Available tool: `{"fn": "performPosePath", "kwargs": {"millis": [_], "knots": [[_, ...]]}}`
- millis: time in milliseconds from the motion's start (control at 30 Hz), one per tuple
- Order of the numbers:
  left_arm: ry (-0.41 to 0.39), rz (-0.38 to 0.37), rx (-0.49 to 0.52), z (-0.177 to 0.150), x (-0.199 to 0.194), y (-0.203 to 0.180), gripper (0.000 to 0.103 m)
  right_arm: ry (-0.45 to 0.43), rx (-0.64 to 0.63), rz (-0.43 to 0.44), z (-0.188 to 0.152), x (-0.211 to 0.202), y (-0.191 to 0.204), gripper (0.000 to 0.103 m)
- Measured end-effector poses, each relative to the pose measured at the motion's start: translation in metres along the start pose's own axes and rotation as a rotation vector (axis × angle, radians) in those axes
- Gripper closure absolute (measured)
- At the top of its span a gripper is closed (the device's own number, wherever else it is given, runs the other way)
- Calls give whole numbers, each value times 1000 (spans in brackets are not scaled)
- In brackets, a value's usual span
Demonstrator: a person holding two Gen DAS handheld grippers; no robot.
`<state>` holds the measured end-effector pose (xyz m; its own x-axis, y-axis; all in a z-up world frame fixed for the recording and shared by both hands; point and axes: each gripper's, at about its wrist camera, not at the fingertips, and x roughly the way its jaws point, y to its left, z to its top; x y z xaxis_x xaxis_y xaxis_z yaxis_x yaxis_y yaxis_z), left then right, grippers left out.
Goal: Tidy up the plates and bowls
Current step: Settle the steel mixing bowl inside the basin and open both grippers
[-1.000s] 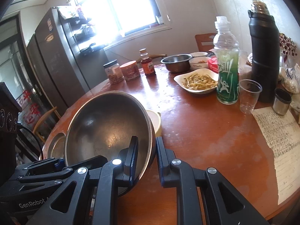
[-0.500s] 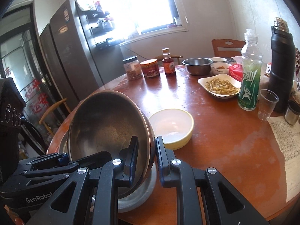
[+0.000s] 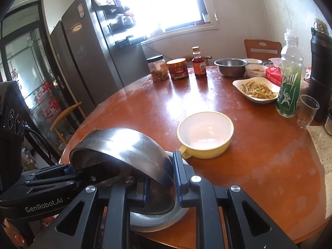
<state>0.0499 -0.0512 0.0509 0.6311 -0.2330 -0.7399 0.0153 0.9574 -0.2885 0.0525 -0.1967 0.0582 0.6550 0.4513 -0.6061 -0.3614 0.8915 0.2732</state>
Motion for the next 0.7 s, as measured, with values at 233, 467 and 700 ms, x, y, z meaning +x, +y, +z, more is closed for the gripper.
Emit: {"fn": "performPosePath", "kwargs": {"millis": [233,467,700], "knots": [[35,-16,-19,-2,0,11,61,55,32,39,-4,11,-1,83],[56,-15,8,-6,-8,9,61,92,31,70,-8,1,-1,82],[103,13,-6,-6,19,13,61,145,61,51,-18,22,-8,82]]}}
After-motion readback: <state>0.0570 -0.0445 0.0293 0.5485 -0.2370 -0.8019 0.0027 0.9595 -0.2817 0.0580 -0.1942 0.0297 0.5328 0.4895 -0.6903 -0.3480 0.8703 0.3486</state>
